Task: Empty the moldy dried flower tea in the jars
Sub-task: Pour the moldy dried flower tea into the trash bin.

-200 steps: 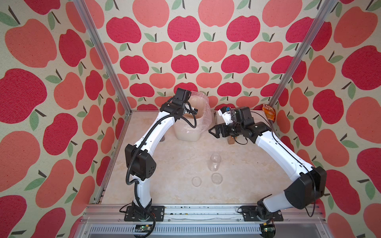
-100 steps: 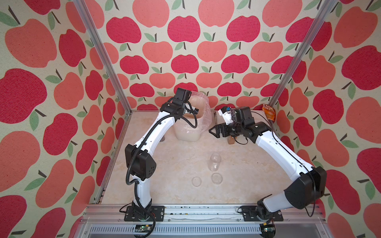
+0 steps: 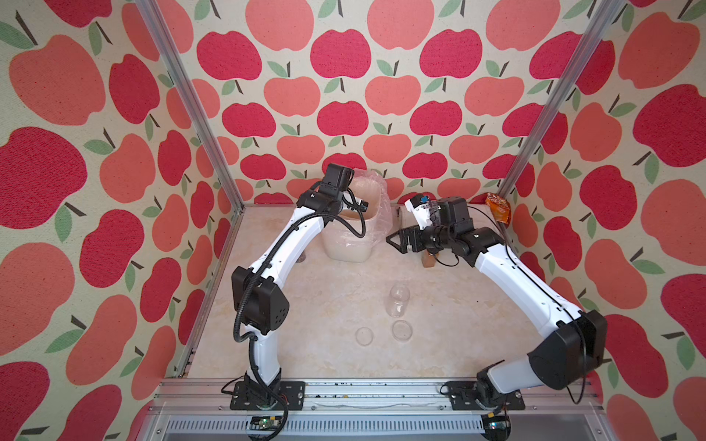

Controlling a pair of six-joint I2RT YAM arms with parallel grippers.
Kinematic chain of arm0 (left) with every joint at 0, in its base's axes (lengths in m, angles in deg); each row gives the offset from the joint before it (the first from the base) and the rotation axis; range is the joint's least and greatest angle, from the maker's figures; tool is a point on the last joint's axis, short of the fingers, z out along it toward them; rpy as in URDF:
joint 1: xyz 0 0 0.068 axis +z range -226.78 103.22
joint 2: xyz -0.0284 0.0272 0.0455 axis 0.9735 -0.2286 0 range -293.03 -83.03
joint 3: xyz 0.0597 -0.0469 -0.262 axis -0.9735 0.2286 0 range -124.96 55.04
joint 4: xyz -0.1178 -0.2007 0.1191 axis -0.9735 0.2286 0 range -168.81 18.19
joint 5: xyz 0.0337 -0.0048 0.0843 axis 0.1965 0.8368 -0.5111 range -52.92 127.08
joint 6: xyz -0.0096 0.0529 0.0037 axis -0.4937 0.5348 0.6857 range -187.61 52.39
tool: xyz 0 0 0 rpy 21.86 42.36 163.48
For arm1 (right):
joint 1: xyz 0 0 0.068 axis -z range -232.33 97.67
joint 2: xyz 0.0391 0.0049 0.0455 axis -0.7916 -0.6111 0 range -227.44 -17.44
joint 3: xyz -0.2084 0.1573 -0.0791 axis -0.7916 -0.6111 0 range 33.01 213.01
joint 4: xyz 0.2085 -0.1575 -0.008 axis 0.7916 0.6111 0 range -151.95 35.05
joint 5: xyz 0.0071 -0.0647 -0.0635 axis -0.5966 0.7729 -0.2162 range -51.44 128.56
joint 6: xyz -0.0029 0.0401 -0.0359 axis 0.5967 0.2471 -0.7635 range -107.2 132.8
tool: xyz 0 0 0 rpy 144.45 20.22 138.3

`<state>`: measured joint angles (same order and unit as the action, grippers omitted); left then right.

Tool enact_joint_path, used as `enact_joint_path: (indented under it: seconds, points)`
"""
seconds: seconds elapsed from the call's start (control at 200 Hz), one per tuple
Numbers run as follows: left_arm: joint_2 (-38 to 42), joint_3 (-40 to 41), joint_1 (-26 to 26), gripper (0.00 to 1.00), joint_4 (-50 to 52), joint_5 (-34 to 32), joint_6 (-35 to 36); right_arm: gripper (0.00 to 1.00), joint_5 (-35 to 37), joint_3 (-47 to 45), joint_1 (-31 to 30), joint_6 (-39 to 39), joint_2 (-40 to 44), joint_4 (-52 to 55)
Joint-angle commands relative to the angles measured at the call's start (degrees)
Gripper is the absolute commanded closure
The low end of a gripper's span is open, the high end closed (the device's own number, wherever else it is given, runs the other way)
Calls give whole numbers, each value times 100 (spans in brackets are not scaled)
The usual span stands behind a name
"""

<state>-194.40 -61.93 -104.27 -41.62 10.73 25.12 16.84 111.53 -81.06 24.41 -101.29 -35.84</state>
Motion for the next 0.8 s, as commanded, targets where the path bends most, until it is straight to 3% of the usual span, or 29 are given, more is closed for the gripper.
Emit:
enact_joint_path:
  seconds: [0.0,0.325,0.52,0.79]
  points:
    - [-82,-35,-5,100,111,42,70,1,-108,-158,25,20,322,-349]
    - [-284,-638,-11,100,391,29,-9,1,-113,-267,34,-3,425,-507]
    - [-163,-629,170,100,313,206,-378,1,-428,-163,194,563,342,-744]
    - [637,-153,614,100,145,2173,-1729,5,-1402,314,502,2152,-220,-1935]
